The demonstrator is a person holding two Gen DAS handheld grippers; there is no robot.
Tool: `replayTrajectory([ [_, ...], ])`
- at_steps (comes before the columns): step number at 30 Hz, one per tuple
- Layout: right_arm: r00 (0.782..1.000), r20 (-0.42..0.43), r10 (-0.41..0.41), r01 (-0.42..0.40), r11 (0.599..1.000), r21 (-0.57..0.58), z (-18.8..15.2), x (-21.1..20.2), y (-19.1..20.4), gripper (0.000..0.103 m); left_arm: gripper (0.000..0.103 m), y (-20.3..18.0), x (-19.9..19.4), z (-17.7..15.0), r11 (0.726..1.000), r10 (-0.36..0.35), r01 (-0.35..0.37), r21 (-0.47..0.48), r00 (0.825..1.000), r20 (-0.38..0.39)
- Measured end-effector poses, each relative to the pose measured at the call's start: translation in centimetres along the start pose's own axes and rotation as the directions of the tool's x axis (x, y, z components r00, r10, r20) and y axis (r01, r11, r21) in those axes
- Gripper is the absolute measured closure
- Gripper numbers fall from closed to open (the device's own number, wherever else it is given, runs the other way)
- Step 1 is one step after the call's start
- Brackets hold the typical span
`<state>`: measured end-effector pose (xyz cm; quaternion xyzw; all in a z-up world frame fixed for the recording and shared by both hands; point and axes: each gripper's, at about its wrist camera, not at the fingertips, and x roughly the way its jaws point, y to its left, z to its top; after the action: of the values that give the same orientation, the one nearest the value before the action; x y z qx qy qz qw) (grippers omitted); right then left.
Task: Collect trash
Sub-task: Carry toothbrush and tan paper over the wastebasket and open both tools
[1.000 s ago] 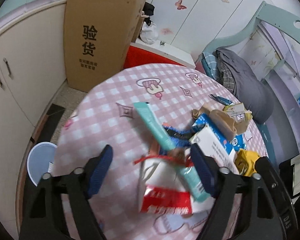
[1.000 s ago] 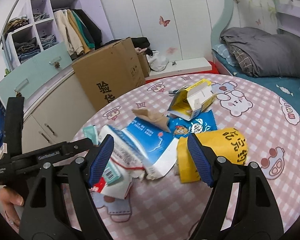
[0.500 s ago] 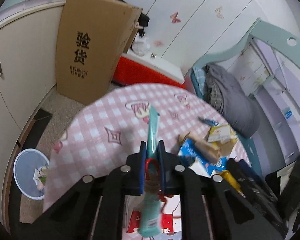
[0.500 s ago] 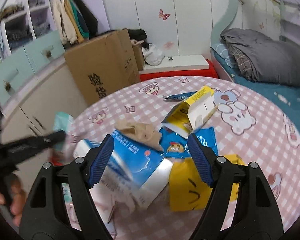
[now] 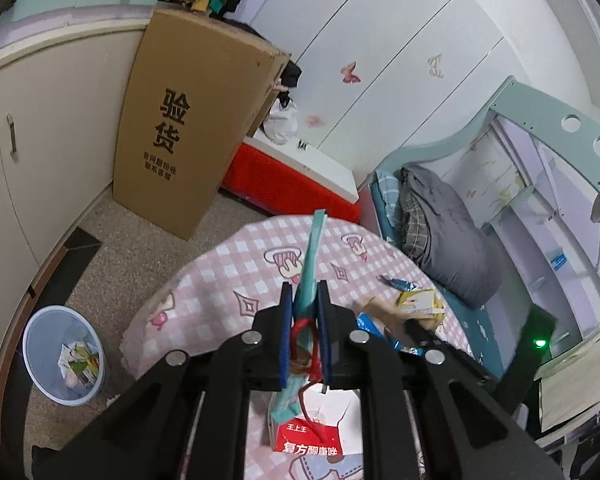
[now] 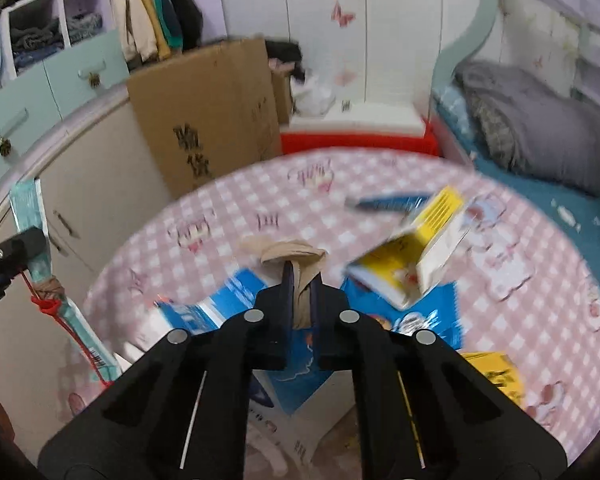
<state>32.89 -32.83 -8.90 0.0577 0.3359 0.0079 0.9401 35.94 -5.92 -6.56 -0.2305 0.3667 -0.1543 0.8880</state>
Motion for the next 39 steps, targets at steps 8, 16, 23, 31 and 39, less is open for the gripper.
replayTrajectory([
  [8,0.989,0.097,0.112,-0.109,0.994,-0.029,2.3,-5.7,4.7,0.097,0.092,1.5,-5.1,0.8,1.0,-0.013,0.014,-0.013,0.996,0.088],
  [16,0.954,0.025,0.3,-0.295,0.947,-0.129,0.3,-6.0,16.0,0.096,0.092,7.7,-10.8,0.8,0.995,0.098,-0.092,-0.044,0.983,0.153],
  [23,0.911,-0.109,0.398,-0.412,0.892,-0.187,-3.7,-2.3,26.0,0.096,0.092,17.7,-13.3,0.0,0.964,0.234,-0.212,-0.161,0.963,0.133],
  [31,0.853,-0.281,0.439,-0.491,0.858,-0.151,-9.6,6.0,34.0,0.09,0.092,28.4,-12.3,-1.8,0.895,0.372,-0.349,-0.279,0.928,0.033],
  [39,0.84,-0.401,0.365,-0.448,0.884,-0.134,-14.7,12.8,35.8,0.045,0.092,34.8,-8.1,-4.0,0.843,0.424,-0.428,-0.326,0.902,-0.087],
])
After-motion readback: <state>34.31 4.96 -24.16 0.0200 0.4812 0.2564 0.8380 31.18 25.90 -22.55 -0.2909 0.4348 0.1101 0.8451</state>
